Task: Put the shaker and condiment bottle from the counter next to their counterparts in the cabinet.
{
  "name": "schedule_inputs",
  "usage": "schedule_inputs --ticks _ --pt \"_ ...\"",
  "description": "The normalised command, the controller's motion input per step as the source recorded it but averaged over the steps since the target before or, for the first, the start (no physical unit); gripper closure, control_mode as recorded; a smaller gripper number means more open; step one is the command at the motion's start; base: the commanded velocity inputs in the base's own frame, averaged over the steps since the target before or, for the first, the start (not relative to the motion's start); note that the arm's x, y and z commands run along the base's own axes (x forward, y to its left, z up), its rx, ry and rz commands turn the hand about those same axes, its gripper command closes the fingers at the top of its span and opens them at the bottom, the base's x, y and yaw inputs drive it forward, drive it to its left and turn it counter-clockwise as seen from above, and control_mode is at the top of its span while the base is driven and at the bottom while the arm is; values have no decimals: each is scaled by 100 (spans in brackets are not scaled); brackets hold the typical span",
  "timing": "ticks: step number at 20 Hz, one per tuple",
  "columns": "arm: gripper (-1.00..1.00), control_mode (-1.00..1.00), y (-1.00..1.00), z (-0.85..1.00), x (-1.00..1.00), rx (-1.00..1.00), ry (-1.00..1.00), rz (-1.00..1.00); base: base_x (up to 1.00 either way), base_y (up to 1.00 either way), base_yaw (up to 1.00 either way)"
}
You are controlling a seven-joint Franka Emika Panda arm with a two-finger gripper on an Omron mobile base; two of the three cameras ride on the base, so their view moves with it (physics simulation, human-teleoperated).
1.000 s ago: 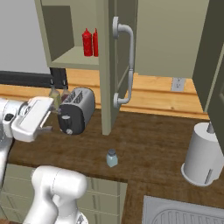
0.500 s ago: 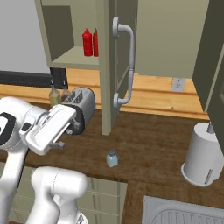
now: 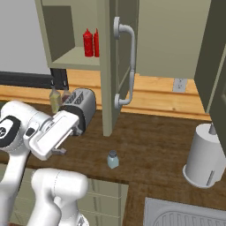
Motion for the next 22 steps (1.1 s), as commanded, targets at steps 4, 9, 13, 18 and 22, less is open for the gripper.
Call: schedule_inputs --ticks 4,9,13,18,22 --pt "-100 -100 0 -77 0 0 0 0 0 0 0" --pt "-100 -100 0 -75 0 0 0 0 0 0 0" --pt "-100 -100 -3 -39 0 0 -9 0 0 0 0" --pt "-100 -100 -4 -26 24 0 -12 7 0 0 0" --pt "-100 -100 -4 -23 40 0 -11 13 0 0 0"
